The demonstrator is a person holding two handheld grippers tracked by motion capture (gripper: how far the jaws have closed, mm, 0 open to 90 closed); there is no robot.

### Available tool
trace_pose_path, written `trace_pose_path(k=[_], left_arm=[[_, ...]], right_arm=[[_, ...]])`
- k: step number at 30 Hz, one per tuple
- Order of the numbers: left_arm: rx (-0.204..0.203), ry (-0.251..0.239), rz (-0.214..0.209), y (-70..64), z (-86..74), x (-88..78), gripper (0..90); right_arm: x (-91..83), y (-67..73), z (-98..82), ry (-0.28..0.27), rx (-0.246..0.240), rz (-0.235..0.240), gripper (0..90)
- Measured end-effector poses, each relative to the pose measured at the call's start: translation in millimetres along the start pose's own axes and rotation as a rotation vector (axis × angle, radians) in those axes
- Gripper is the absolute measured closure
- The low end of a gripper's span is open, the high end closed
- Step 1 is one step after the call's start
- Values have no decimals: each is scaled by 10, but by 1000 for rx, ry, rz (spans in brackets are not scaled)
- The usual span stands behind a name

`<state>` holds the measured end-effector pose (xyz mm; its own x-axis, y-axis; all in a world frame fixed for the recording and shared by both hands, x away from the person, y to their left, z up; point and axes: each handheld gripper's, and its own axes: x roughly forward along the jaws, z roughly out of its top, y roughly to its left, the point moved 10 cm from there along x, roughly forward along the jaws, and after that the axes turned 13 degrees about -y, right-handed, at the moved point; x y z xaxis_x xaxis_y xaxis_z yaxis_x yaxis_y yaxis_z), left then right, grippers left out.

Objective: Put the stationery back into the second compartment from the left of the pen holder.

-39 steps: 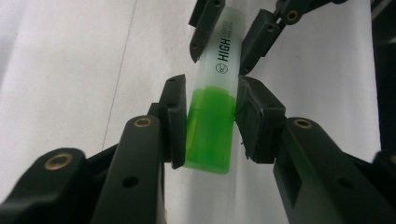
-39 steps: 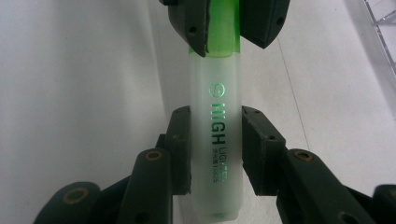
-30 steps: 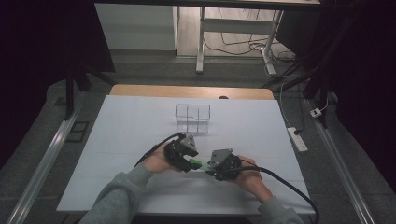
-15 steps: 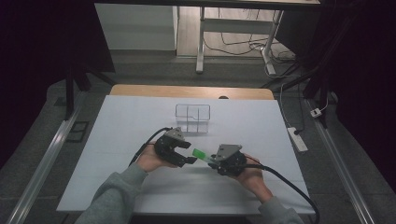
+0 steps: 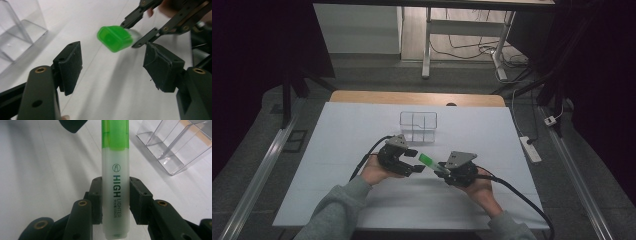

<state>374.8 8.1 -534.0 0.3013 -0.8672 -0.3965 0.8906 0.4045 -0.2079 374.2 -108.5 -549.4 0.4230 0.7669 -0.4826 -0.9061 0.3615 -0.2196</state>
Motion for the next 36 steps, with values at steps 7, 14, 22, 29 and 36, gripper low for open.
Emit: trace_pose_path(k=[7,14,22,29,36], left_arm=[[-36,-18,-17,-12,-6,66,339],[-63,-47,-47,-60,27,149,441],[-111,-69,-65,-56,47,183,592],[-117,-70,-77,-89,55,208,670],[-112,-75,-74,-106,64,219,685]], right_arm=[[23,18,22,-24,2,-2,653],[50,47,55,-54,-8,-13,653],[71,68,61,-56,-20,-25,653],[107,79,11,-16,-61,-35,654],[116,73,5,-16,-62,-40,652]])
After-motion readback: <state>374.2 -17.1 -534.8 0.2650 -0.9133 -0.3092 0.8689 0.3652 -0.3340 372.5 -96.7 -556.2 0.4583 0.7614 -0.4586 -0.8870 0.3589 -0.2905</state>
